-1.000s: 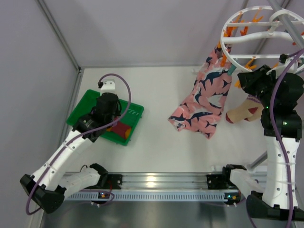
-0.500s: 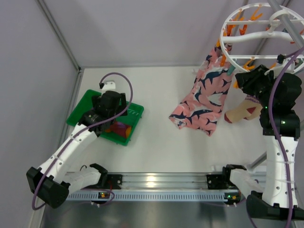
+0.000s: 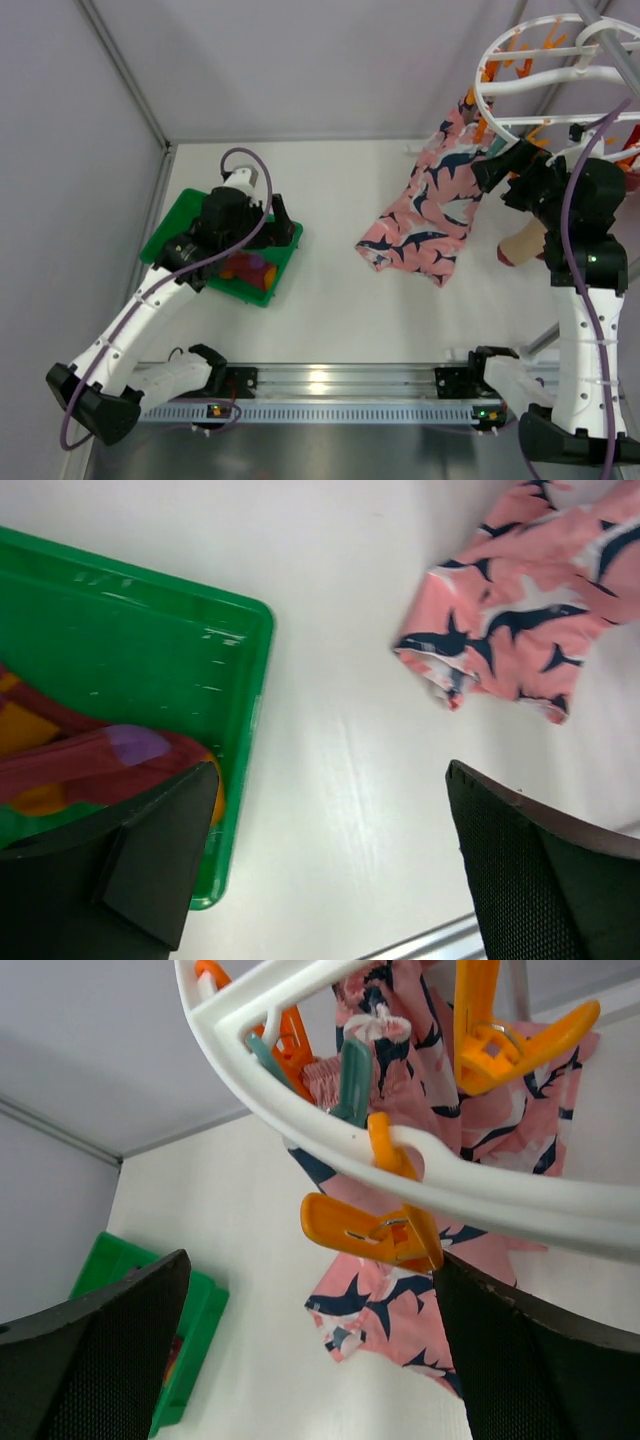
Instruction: Remove the socks clipped to the hanger
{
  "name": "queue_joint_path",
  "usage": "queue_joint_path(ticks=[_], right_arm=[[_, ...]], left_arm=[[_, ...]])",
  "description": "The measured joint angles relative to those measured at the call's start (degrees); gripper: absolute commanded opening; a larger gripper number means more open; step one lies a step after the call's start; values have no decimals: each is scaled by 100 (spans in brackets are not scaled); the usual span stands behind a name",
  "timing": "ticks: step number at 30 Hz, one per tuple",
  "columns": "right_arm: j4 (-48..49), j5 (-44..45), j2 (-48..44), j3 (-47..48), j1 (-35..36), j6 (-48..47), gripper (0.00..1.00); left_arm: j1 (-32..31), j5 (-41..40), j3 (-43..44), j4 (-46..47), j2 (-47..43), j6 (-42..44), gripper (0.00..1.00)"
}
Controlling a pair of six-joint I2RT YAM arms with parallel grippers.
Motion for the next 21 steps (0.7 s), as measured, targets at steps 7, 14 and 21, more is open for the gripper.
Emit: queue_joint_path(ticks=[7, 14, 21], right_arm=[[-247, -264, -308, -188, 26, -2, 99], [-356, -708, -745, -345, 48, 105, 99], [-284, -1167, -957, -345, 50, 411, 100]], left_arm=[[-1545, 9, 179, 619, 750, -398, 90], [-2627, 9, 1440, 1150, 2684, -363, 51], [-2830, 533, 2820, 1694, 4385, -223, 0]])
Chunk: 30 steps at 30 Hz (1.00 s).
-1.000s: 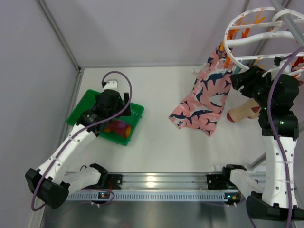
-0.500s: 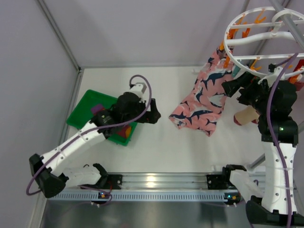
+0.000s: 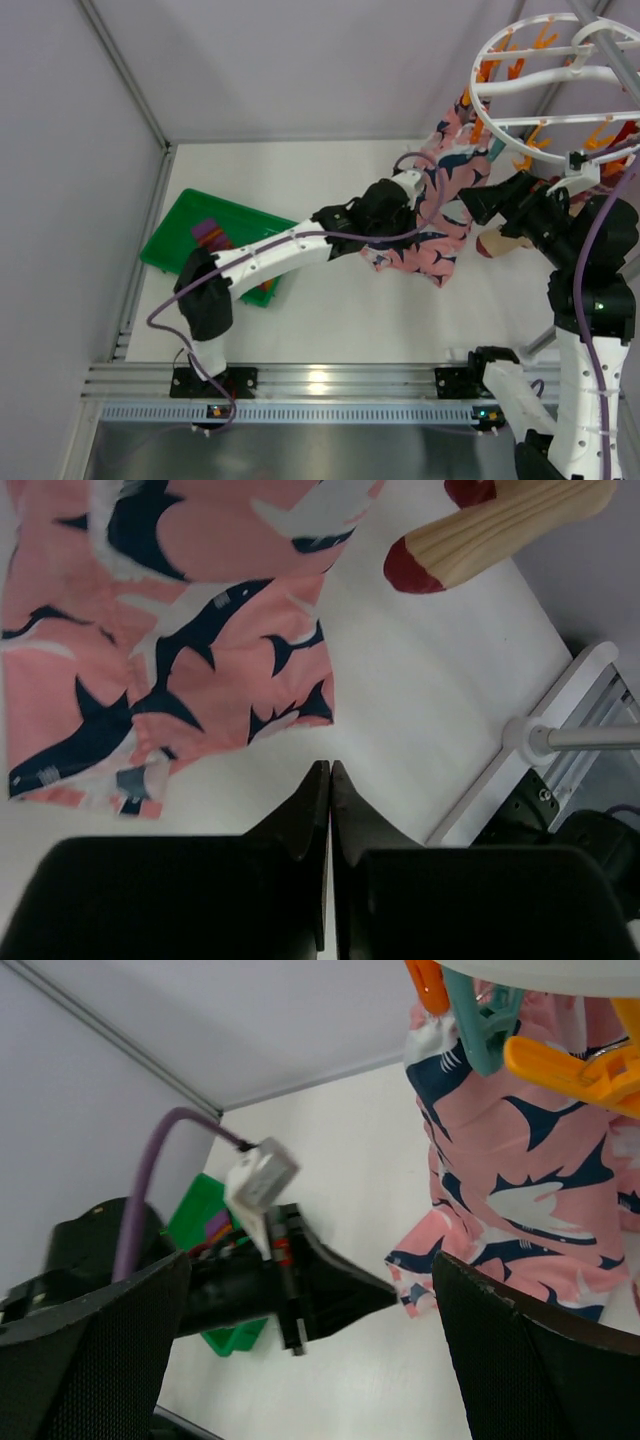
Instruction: Remove the socks clipped to the hanger
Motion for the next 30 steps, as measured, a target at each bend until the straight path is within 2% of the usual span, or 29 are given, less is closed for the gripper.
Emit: queue_joint_path(ticks=[7, 13, 20, 24, 26, 28, 29, 30], right_arm=[[83, -131, -260, 28, 2, 243, 99], [20, -175, -343, 136, 2, 313, 99], [20, -173, -459, 254, 7, 317, 100], [22, -175, -459, 221, 9, 339, 99], [15, -173, -463, 192, 9, 339, 99], [15, -166, -468, 162, 9, 339, 99], [20, -166, -468, 153, 9, 337, 99], [20, -166, -466, 146, 9, 337, 99]], left_arm=[[28, 516, 2264, 474, 2284, 76, 0], [262, 785, 3353, 1036, 3698, -431, 0], [1552, 1419, 4168, 1397, 4889, -1436, 0], [2382, 1606, 4155, 1423, 4953, -1482, 0], [2671, 1641, 3842, 1539, 4715, -1464, 0], [2863, 1735, 3169, 1534, 4188, -1394, 10], [2885, 1814, 2835, 1532, 3886, -1325, 18], [2872, 1939, 2544, 1541, 3580, -1255, 35]])
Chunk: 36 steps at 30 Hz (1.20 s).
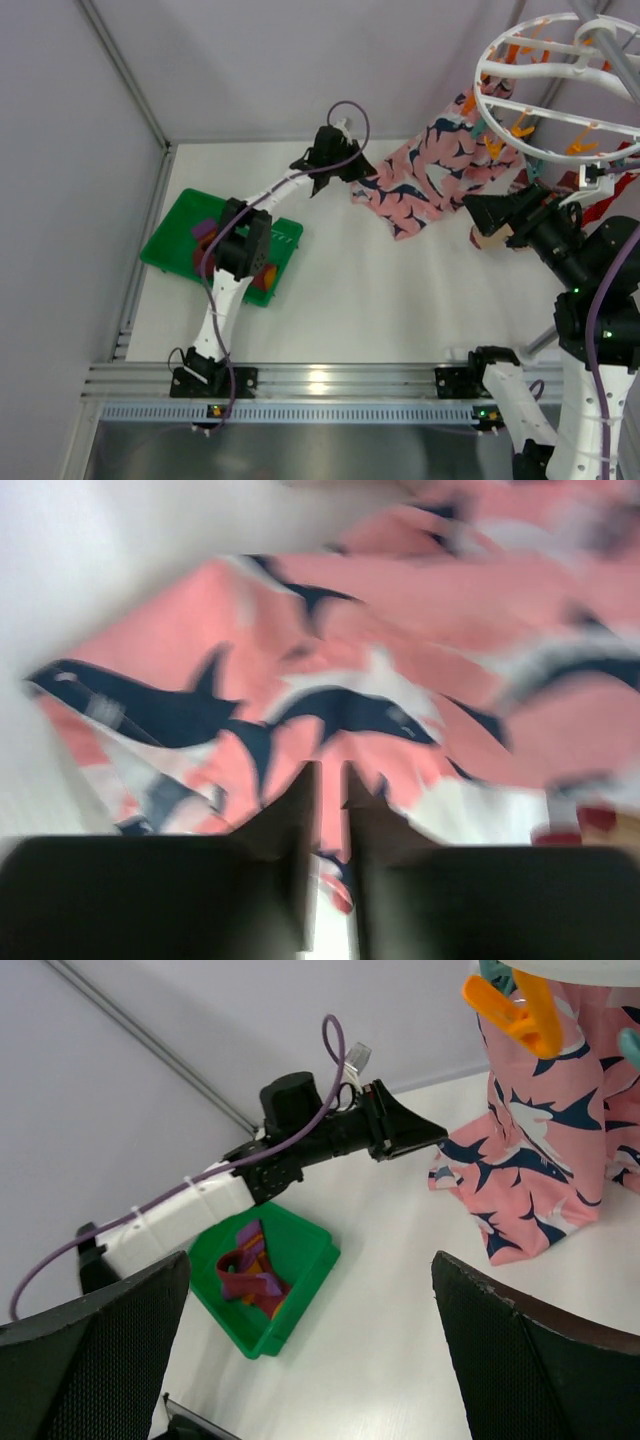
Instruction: Remove the socks clipped to the hanger
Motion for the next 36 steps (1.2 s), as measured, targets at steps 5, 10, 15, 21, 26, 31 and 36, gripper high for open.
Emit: queue_joint_path(ticks=[5, 10, 15, 21, 26, 31, 36], right_arm=[[9, -2, 7, -28, 0, 0, 99], [-9, 0, -13, -35, 0, 0, 99], [-133, 22, -46, 70, 0, -46, 100], [-138, 35, -133, 107, 2, -98, 99], [-133, 33, -149, 92, 2, -96, 100], [-133, 28, -149, 90, 2, -96, 99], [-133, 31, -153, 90, 2, -98, 100]], left_arm=[[-774, 778, -1161, 769, -1379, 776, 88], [-2216, 1233, -887, 1412, -1478, 1705, 99], [-2623, 1283, 251, 1541, -442, 1878, 99], [-2218, 1628, 1073, 1539, 774, 1631, 98], [-2111, 1648, 1034, 1482, 966, 1574, 79], [-2247, 1635, 1121, 1670, 964, 1462, 97], [-2391, 1532, 1198, 1873, 964, 1384, 98]])
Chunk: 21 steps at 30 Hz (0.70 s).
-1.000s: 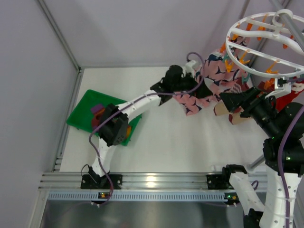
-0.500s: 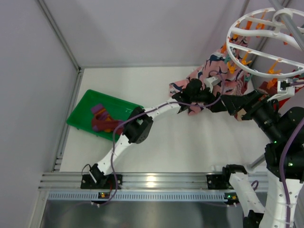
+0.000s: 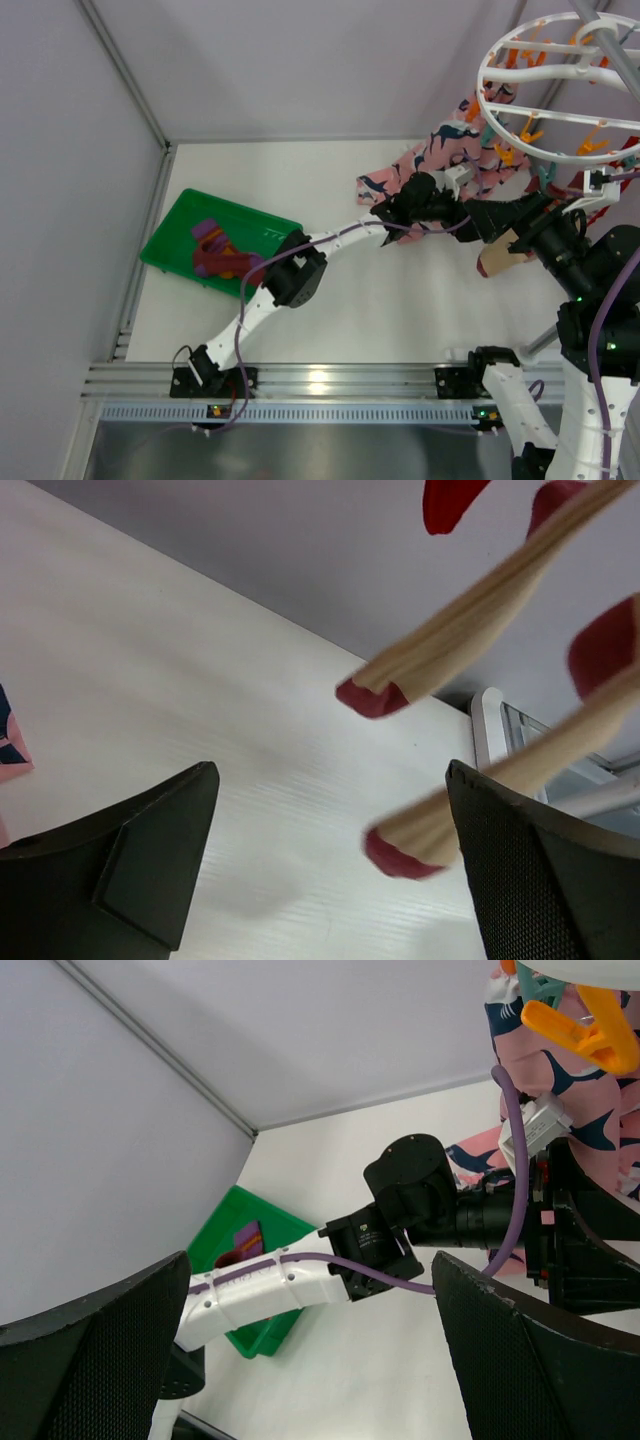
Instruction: Remove the socks clipped to the hanger
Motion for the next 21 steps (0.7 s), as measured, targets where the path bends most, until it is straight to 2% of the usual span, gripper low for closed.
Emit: queue_joint_path(ticks=[7, 9, 13, 17, 21], right_arm=[[-2, -4, 0, 0, 0, 2, 100], [-7, -2, 0, 0, 0, -2, 99], [-57, 11, 0, 2, 0, -31, 100], [-87, 17, -2, 2, 0, -50, 100], [-87, 15, -2, 0, 2, -48, 100]], left_arm=[[-313, -721, -59, 101, 0, 476, 99], [-413, -494, 28, 264, 50, 494, 98], [-568, 494, 461, 898, 275, 201, 98], [-619, 990, 216, 1429, 258, 33, 98], [-573, 1198, -136, 1493, 258, -98, 98]])
